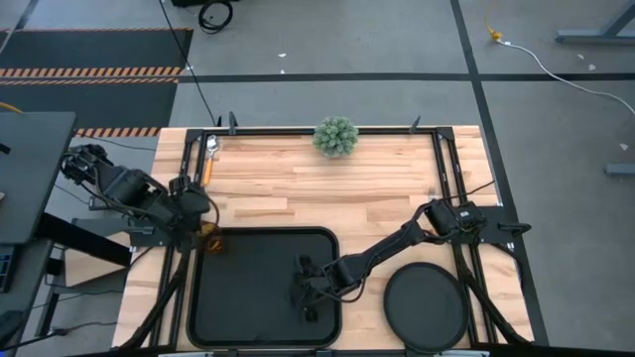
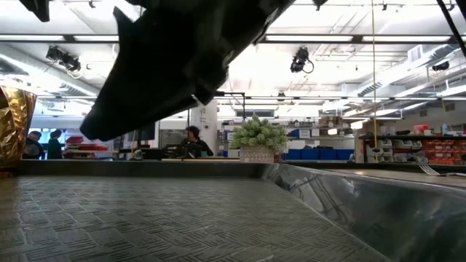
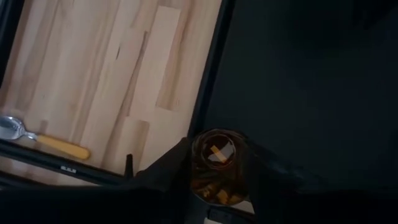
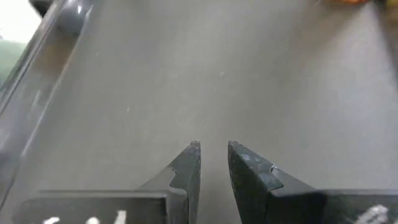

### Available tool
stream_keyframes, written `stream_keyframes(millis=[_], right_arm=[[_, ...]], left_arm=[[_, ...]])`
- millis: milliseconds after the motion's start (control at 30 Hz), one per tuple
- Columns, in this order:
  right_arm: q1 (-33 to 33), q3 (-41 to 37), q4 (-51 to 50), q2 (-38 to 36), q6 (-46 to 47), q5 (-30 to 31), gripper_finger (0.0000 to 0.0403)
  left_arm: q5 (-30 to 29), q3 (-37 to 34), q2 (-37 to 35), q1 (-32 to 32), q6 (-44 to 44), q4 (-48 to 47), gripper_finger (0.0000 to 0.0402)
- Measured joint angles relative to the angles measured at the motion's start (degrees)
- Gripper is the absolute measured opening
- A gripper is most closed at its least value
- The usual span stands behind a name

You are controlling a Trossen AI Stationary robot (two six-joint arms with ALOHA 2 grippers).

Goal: Pick and place plate/cup/fork/spoon on tray
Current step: Move the black serving tray to the center of the table

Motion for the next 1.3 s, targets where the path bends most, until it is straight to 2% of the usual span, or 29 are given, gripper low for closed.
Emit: stream_keyframes(millis=[133,233,367,600,733,900,1067,1167,1300], right_arm=[[-2.8,-2.9,11.9,0.1,-2.8,2.1,0.0087],[-5.4,-4.1,23.3,0.0,-2.7,-1.1,0.0087],[-7.3,-4.1,28.9,0.0,-1.9,-3.9,0.0087],[-4.7,2.2,28.2,2.0,-6.2,-4.1,0.0087],[-3.5,11.0,25.1,7.7,-9.7,-4.4,0.0086],[-3.2,23.0,15.8,15.1,-9.8,-5.2,0.0087],[-4.1,31.9,9.2,21.2,-9.3,-5.4,0.0087],[-5.2,34.3,6.1,23.8,-7.1,-6.8,0.0087],[-6.6,34.3,1.0,25.4,-4.2,-9.5,0.0087]], left_arm=[[-0.2,0.0,0.1,-0.5,1.2,0.0,0.0141],[-1.9,0.0,0.1,-0.5,3.1,0.0,0.0141],[-5.3,0.0,0.1,-0.4,5.8,0.0,0.0142],[-11.4,0.0,0.1,-0.4,7.3,0.1,0.0141],[-11.8,0.0,0.1,-0.4,7.4,0.1,0.0142],[-11.7,0.0,0.0,-0.4,8.6,0.1,0.0142],[-13.1,0.0,0.0,-0.4,10.3,0.1,0.0142],[-14.9,0.0,0.0,-0.4,10.3,0.1,0.0142],[-14.3,0.0,0.0,-0.4,10.0,0.1,0.0142]])
